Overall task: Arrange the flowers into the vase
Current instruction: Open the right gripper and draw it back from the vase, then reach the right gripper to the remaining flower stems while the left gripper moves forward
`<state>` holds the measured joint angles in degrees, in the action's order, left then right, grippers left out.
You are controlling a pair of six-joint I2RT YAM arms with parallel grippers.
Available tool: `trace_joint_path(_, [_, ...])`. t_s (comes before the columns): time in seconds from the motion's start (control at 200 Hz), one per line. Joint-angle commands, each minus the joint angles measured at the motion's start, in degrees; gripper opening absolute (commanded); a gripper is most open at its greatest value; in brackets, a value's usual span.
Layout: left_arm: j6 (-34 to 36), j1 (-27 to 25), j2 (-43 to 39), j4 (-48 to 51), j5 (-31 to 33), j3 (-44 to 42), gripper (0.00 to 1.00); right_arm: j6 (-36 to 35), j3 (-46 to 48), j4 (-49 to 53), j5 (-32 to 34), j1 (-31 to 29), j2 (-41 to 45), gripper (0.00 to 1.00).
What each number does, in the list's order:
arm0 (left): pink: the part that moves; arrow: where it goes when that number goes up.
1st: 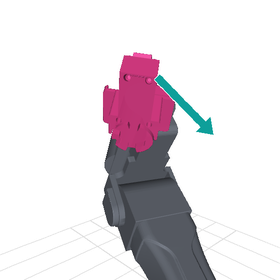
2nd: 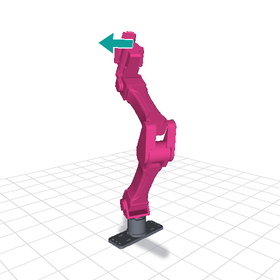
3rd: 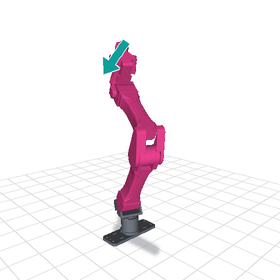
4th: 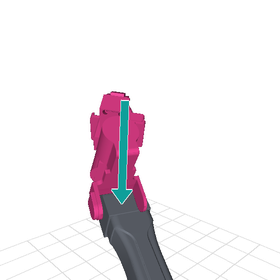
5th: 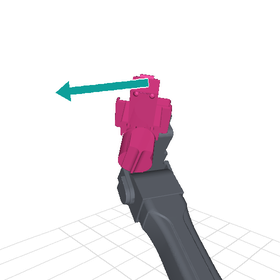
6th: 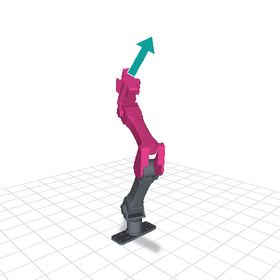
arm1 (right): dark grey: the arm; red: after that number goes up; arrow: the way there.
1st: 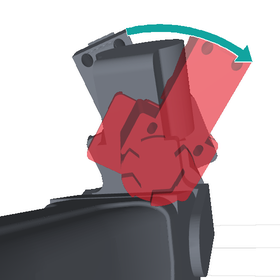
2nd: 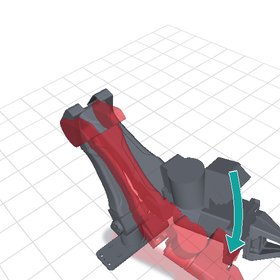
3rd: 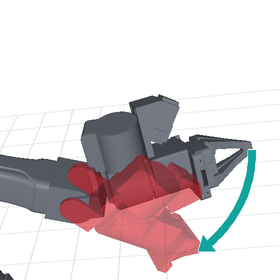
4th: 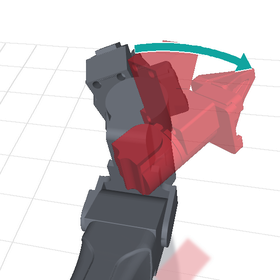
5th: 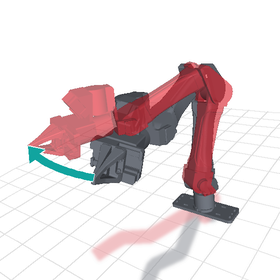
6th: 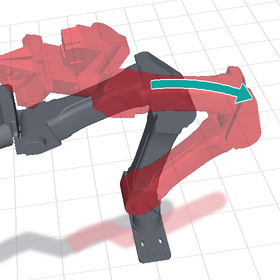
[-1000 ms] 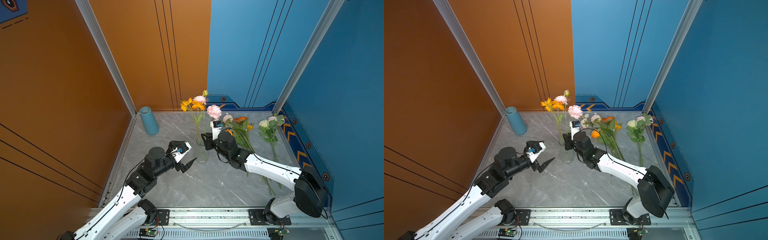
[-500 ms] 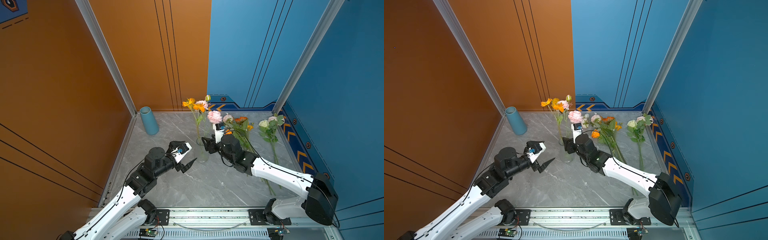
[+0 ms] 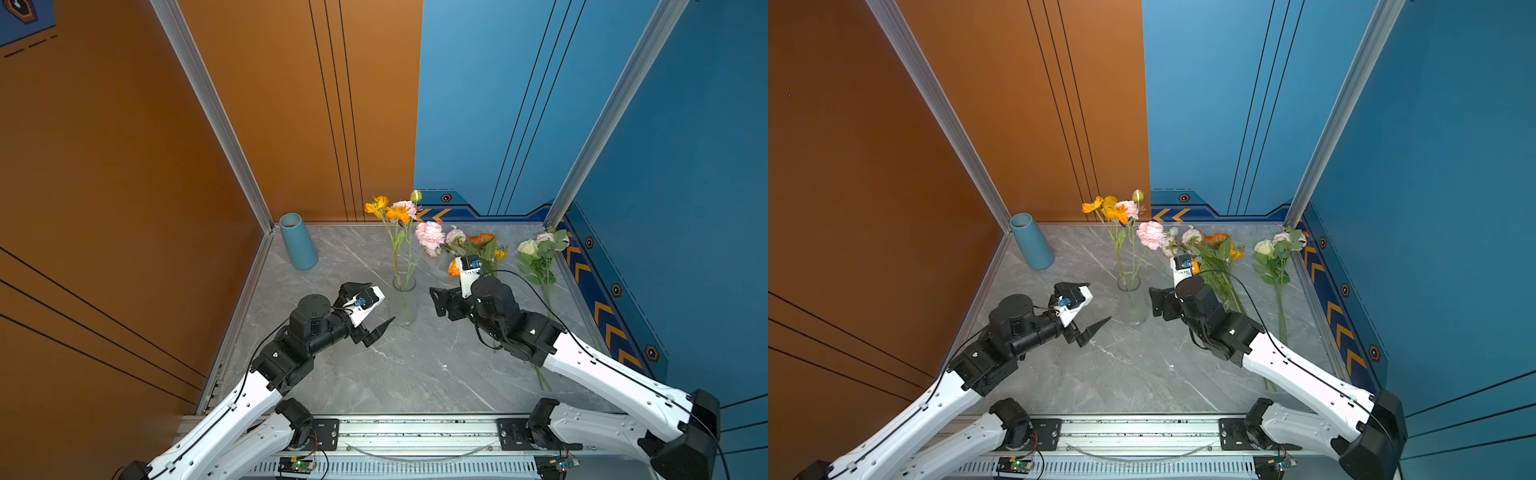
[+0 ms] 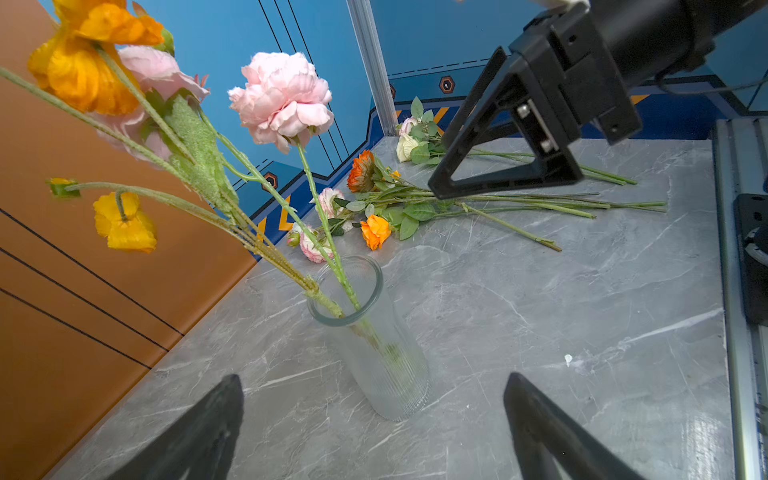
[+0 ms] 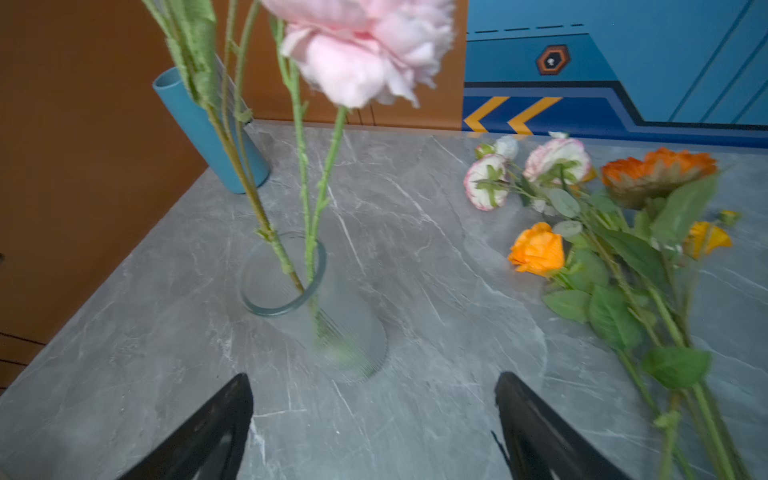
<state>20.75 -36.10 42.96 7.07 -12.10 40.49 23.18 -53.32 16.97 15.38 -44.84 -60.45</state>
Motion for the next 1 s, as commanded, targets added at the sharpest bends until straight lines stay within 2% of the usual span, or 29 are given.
trace_joint_path(0.0, [-0.7,-1.3,2.1,-0.7,-4.7,0.2,0.98,5.1,3.7,13.2,2.1,9.1,4.6,0.91])
trace_joint_path(0.09, [-3.0,-3.8,8.5,-1.3,-8.7,4.1,0.98,7.7,5.9,17.2,-2.7,21.7,7.6,0.86])
trace_joint_path(0.14, [-3.2,-6.9,13.6,-0.6,-8.4,8.2,0.98,7.3,6.2,19.4,-5.1,28.8,8.1,0.85])
trace_joint_path(0.215, [0.8,-13.3,21.0,3.1,-5.1,16.4,0.98,4.7,5.8,21.2,-9.0,39.7,7.2,0.84])
trace_joint_path(0.32, [5.1,-19.0,31.4,8.5,-1.7,27.0,0.98,0.5,4.0,21.9,-14.2,52.6,1.8,0.82])
trace_joint_path(0.425, [1.8,-19.9,37.4,8.2,-3.9,29.4,0.98,-4.4,1.3,22.0,-15.1,61.3,-6.5,0.76])
trace_joint_path(0.476, [0.3,-20.3,38.1,7.3,-5.4,28.0,0.98,-6.8,-0.5,22.7,-13.7,64.0,-10.9,0.69])
trace_joint_path(0.546, [1.7,-22.9,37.3,5.4,-3.7,25.0,0.98,-9.4,-2.9,22.8,-13.0,67.0,-17.0,0.58])
trace_joint_path(0.616, [3.6,-25.7,36.3,1.4,-0.4,21.7,0.98,-9.5,-5.0,20.8,-19.3,70.5,-22.5,0.49])
trace_joint_path(0.716, [2.5,-27.1,36.9,1.3,1.4,22.0,0.98,-8.7,-5.7,14.8,-24.6,72.4,-27.5,0.48])
trace_joint_path(0.811, [-1.7,-27.0,37.7,1.8,1.8,23.8,0.98,-11.5,-8.3,14.1,-23.0,72.3,-30.6,0.47])
trace_joint_path(0.886, [-5.6,-26.0,38.1,-0.1,-0.5,23.3,0.98,-13.7,-9.9,14.4,-21.6,72.3,-31.8,0.47])
trace_joint_path(0.996, [-6.6,-26.7,39.0,1.0,0.1,24.3,0.98,-14.8,-10.2,15.3,-21.9,72.8,-33.0,0.36])
